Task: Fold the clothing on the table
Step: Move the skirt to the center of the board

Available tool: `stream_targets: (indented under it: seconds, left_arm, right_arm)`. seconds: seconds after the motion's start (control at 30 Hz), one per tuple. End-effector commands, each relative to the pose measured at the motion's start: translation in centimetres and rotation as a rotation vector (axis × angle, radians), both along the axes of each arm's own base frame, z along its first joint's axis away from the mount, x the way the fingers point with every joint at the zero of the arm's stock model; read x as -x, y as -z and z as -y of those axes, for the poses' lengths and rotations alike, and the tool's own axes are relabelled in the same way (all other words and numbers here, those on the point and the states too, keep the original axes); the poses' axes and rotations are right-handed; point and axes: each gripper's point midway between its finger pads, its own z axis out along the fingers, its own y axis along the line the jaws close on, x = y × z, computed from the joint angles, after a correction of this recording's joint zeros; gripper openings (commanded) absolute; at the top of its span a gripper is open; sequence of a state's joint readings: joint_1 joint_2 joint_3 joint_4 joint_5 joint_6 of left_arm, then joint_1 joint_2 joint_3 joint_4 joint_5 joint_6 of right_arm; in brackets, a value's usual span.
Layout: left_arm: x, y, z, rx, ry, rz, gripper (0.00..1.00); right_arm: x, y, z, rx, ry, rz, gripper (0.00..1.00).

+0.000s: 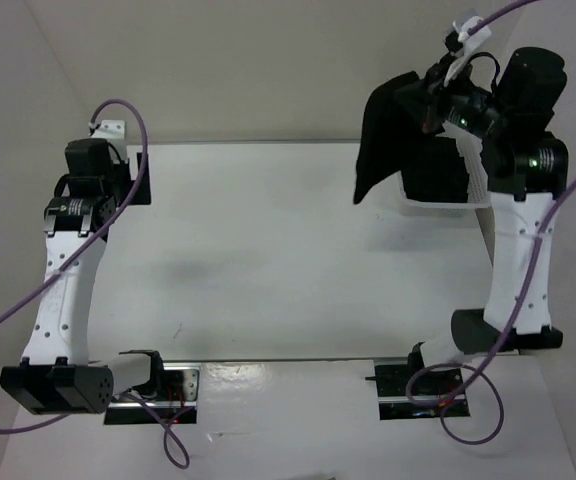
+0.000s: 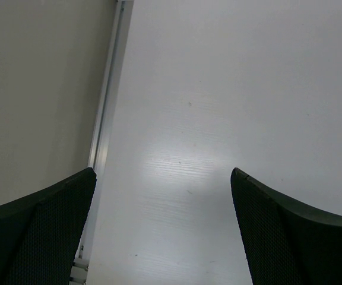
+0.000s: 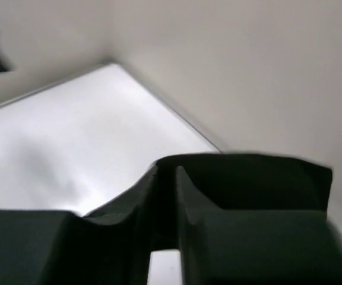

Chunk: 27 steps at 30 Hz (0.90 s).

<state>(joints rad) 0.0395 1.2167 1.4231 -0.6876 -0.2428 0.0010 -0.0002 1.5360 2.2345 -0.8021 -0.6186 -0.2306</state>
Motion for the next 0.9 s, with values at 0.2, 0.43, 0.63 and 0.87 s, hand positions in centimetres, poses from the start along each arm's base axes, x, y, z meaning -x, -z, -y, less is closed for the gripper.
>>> stream_targets:
  seconds: [0.2,0.43,0.63,0.87]
  left_arm:
    - [4.6,1.6,-0.8,0.05,0.015,0.008,1.0]
    - [6.1,3.5,0.3,0.063,0.075,-0.035,1.0]
    - [6.5,4.2,1.0,0.082,0.101,-0.033,1.0]
    - [6.7,6.5,2.8,0.141,0.204,-0.084,0.98]
  right_arm:
    - [-0.7,10.3,-2.5,0.022,-0.118,-0.188,0.99]
    - [-0.7,20.7,-1.0,0.167,0.027,-0.375,0.99]
    - [3.2,29.5,-6.1,0.418,-0.055,-0.56,0.99]
    - [4.5,34.1,-8.7,0.466,-0.172,-0.689,0.97]
